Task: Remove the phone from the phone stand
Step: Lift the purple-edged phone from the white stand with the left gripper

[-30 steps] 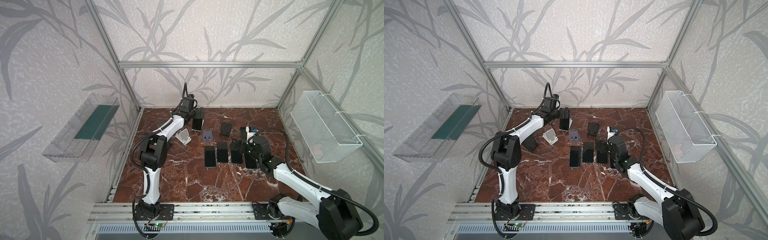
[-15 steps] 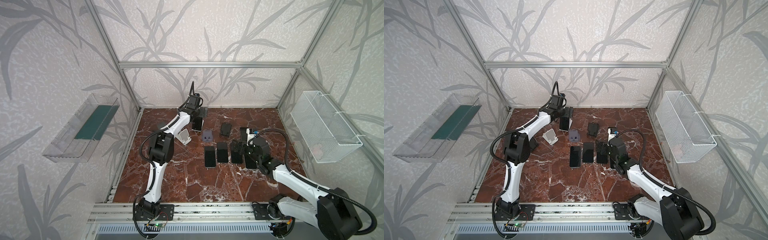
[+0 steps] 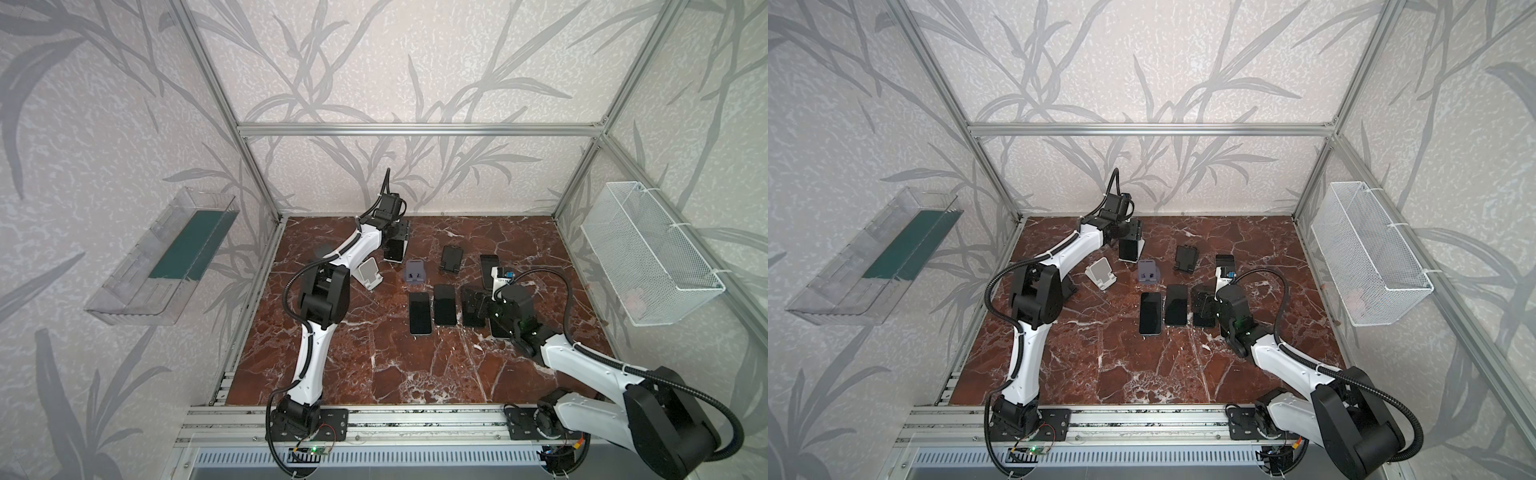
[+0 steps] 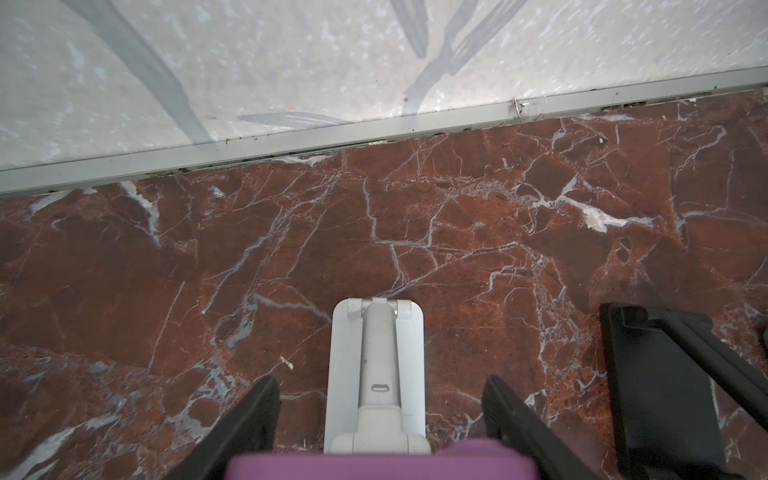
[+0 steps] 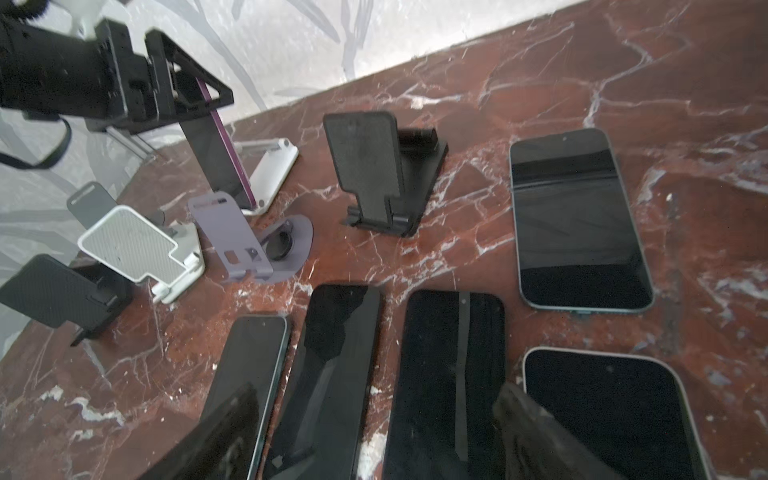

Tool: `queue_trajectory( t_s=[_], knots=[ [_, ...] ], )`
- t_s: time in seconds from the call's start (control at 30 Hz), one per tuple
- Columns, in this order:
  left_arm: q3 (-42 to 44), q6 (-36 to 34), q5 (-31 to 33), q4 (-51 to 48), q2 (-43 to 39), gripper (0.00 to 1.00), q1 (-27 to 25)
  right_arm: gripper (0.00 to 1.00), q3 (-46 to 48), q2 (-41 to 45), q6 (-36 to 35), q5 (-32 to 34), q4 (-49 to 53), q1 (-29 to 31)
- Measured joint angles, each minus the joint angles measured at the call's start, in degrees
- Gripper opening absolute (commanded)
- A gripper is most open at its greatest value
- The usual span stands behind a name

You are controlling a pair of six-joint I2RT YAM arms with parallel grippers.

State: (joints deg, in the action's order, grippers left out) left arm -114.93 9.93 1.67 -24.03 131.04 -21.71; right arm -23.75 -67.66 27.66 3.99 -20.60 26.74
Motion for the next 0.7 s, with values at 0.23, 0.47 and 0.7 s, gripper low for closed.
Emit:
queue_trajectory(
  t_s=[0.23, 0.47, 0.7],
  knots=[
    [0.1, -0.5, 0.4, 0.1, -0.1, 0.64, -0.3, 0.89, 0.5, -1.8, 0.6, 3.2, -1.2, 0.9],
    [3.6, -1.2, 1.4, 0.8, -3.0, 0.62, -1.1, 0.89, 1.1, -2.7, 1.4, 4.3, -3.2, 2.5],
    [4.5, -1.4, 1.4, 0.3, -5.9, 0.6, -1.2, 0.89, 1.1, -4.5, 1.3, 5.0, -3.4, 3.5]
  ],
)
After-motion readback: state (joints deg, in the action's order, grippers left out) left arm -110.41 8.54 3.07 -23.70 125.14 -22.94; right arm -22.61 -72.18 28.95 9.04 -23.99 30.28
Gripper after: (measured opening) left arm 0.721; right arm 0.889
